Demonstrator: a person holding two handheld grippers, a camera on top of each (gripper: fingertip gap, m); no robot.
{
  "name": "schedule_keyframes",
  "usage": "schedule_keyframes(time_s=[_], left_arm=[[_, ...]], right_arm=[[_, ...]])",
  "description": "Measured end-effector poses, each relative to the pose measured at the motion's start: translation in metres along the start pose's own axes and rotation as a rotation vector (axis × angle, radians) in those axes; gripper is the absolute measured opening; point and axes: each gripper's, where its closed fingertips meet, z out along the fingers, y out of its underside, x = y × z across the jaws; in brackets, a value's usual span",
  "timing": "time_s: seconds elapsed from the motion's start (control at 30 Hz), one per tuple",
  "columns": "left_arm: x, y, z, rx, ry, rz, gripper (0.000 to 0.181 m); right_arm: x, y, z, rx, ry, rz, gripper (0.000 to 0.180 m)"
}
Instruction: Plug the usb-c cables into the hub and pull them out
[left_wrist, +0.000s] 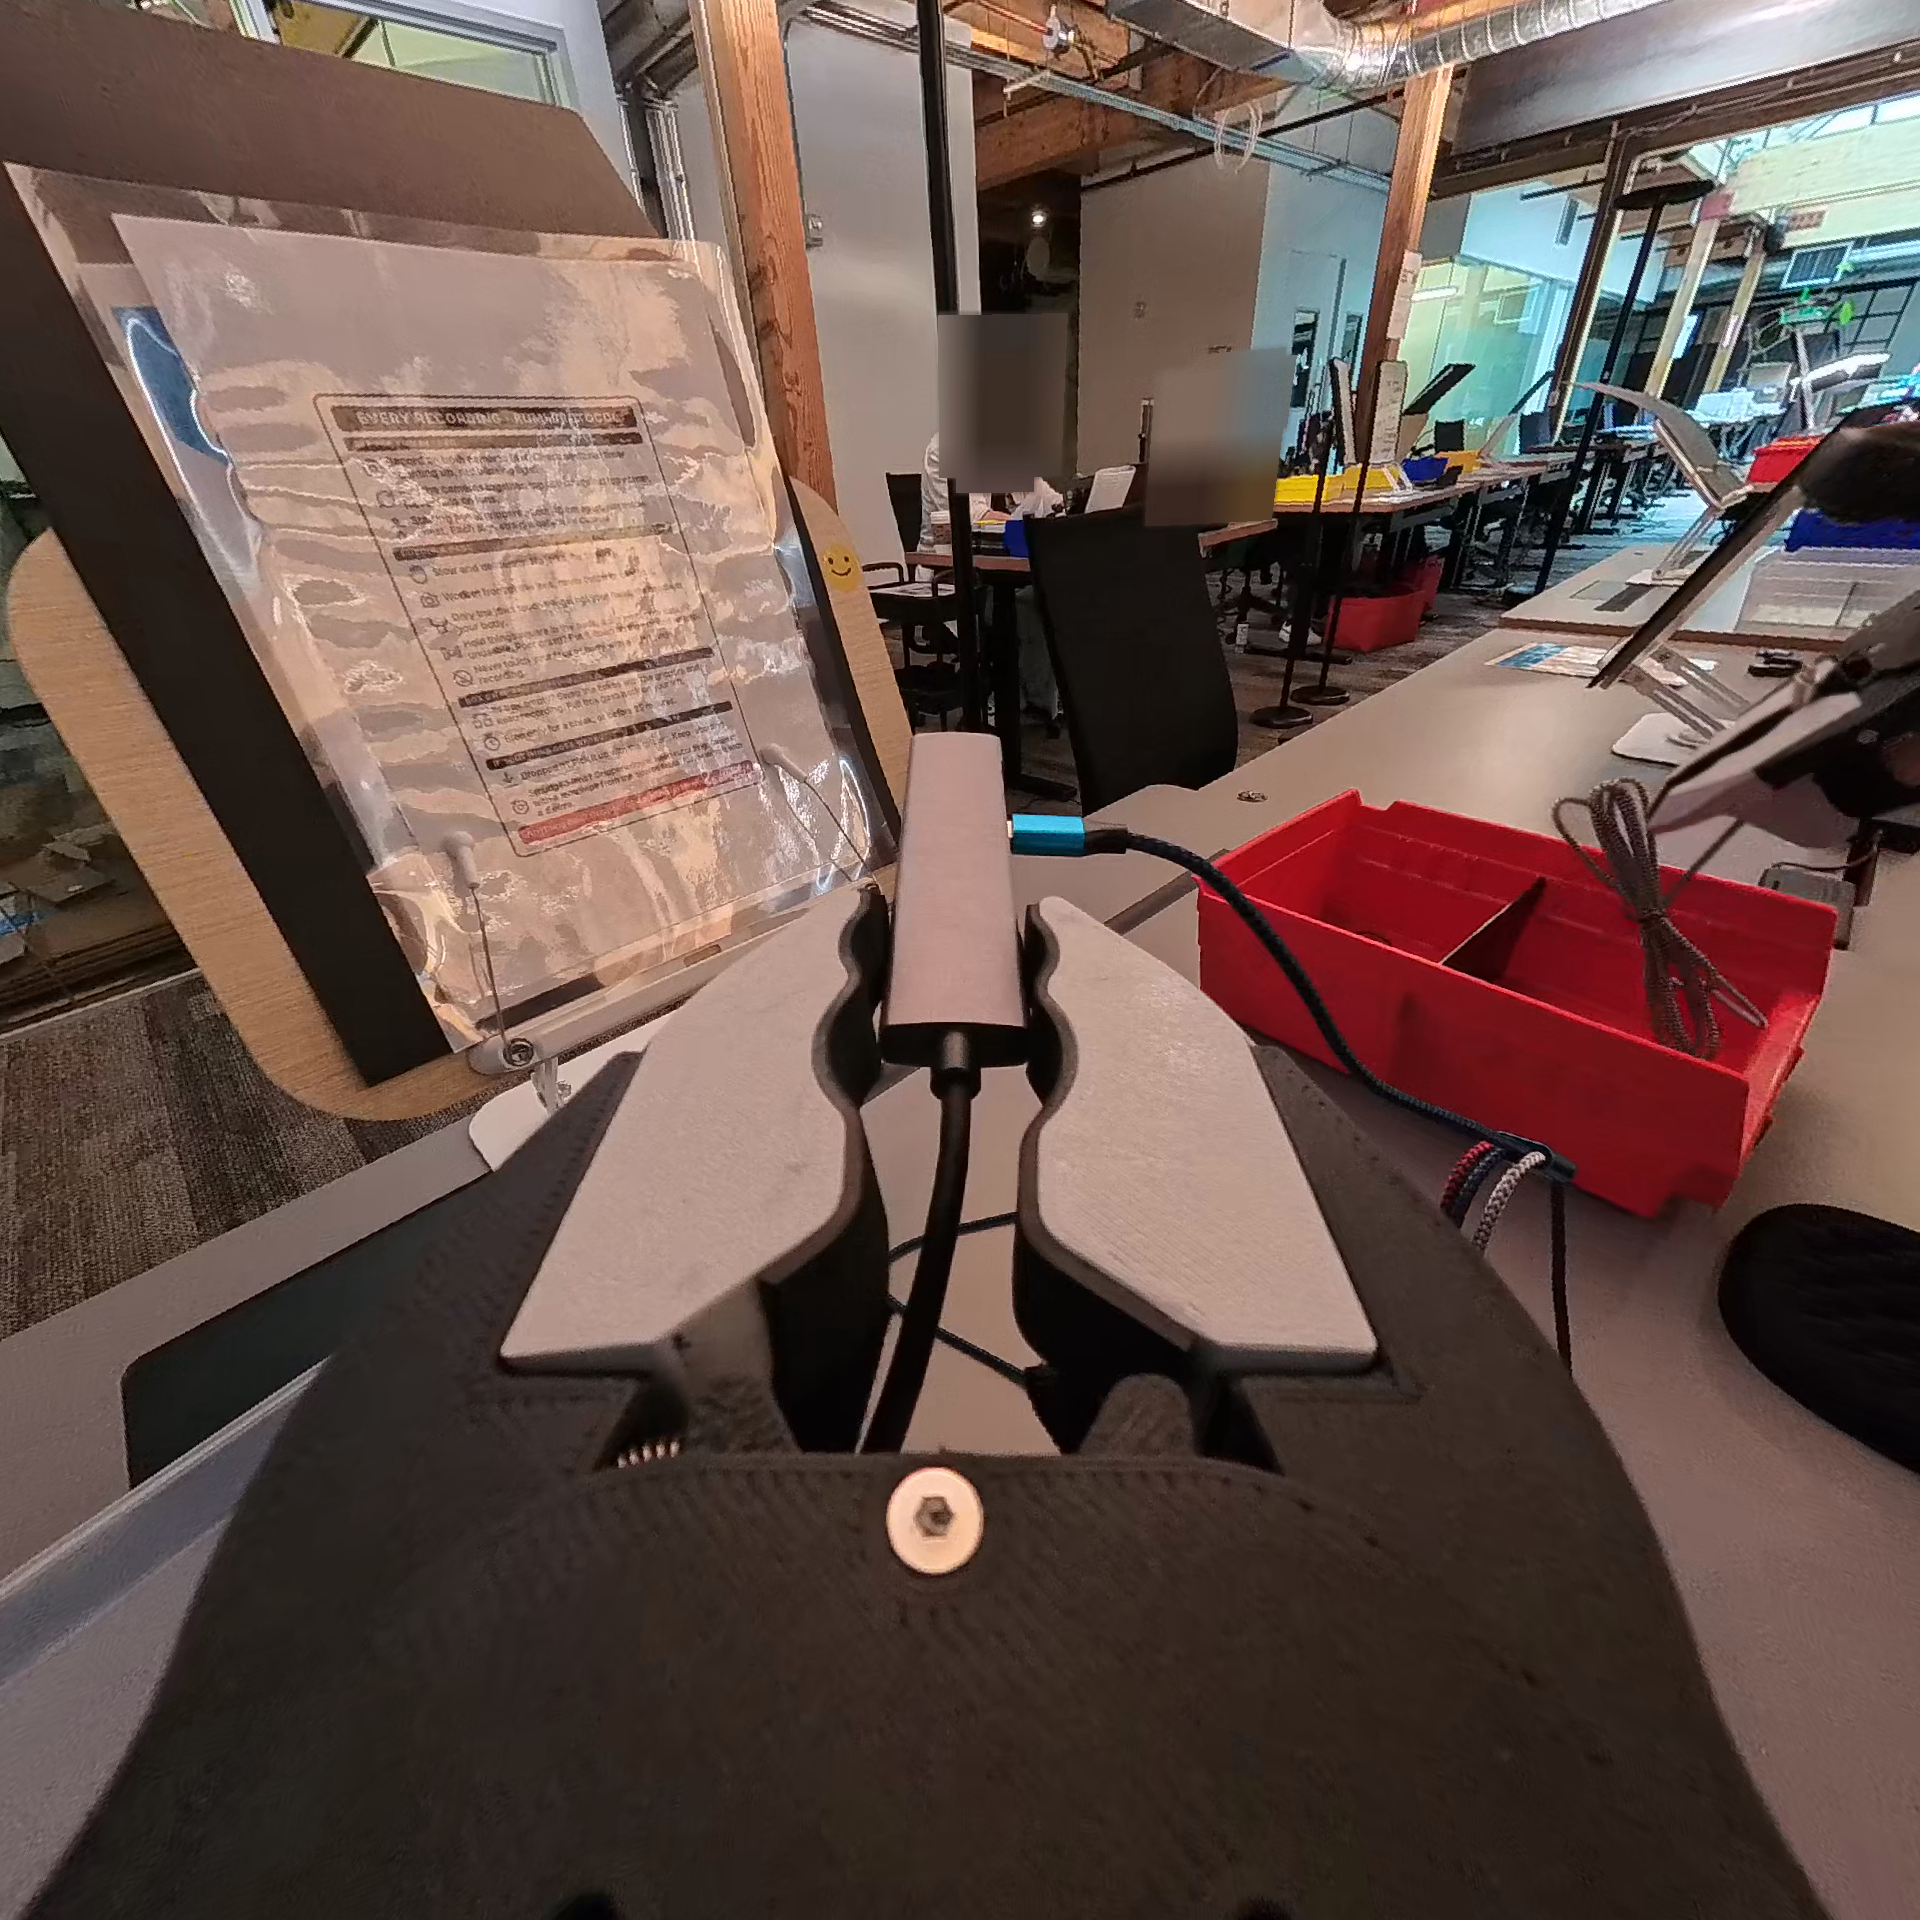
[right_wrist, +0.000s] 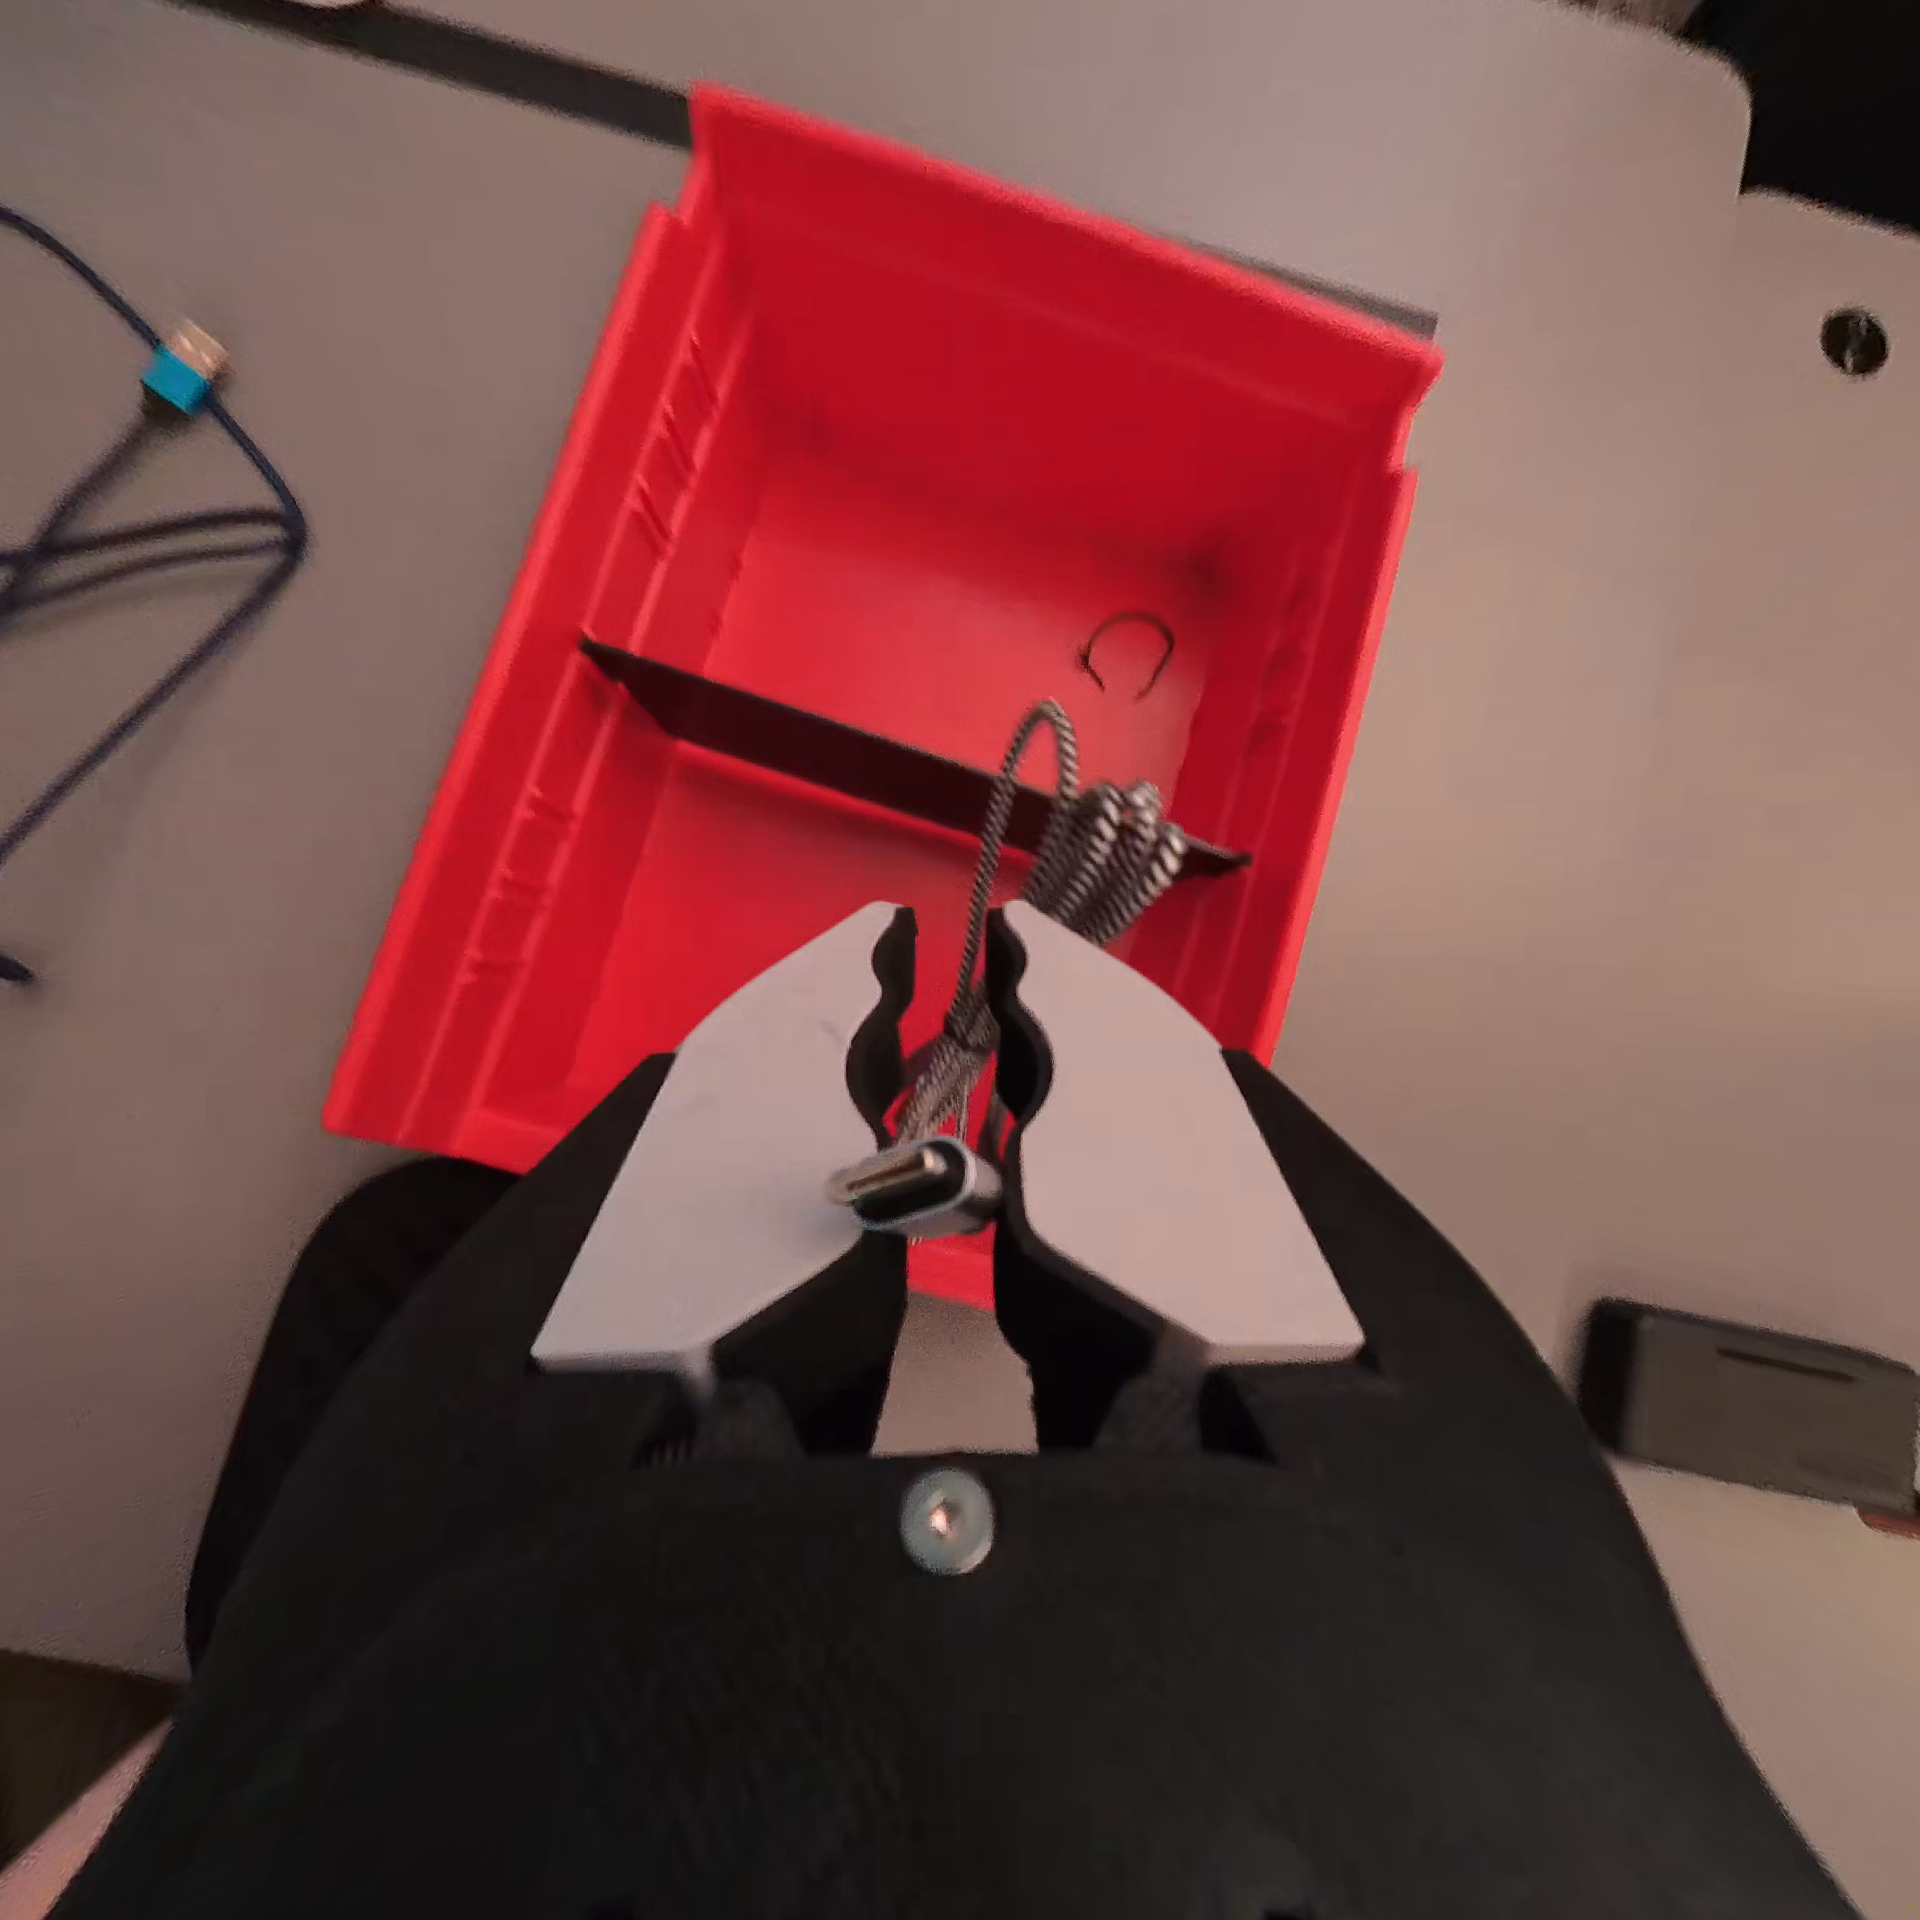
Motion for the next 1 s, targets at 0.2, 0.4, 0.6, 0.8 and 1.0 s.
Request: schedule_keyframes(time_s=[0.2, 0.4, 0.6, 0.8, 1.0], left_arm=[[0.000, -0.001, -0.001, 0.003, -0.001, -0.001, 0.024], [0.000, 0.000, 0.001, 0.001, -0.001, -0.001, 0.024], [0.001, 0.002, 0.002, -0.005, 0.001, 0.004, 0.024], [0.003, 0.000, 0.002, -0.003, 0.005, 0.005, 0.024], [0.004, 0.001, 0.002, -0.004, 0.008, 0.004, 0.024]], right_arm=[[-0.015, -0.019, 0.005, 0.083, -0.099, -0.015, 0.013], [-0.017, -0.050, -0.001, 0.240, -0.160, 0.139, 0.013], [-0.025, -0.056, 0.014, 0.181, -0.129, 0.207, 0.013], [-0.009, 0.006, 0.042, -0.152, -0.047, 0.218, 0.013], [-0.001, 0.057, 0.045, -0.353, -0.108, 0.232, 0.015]])
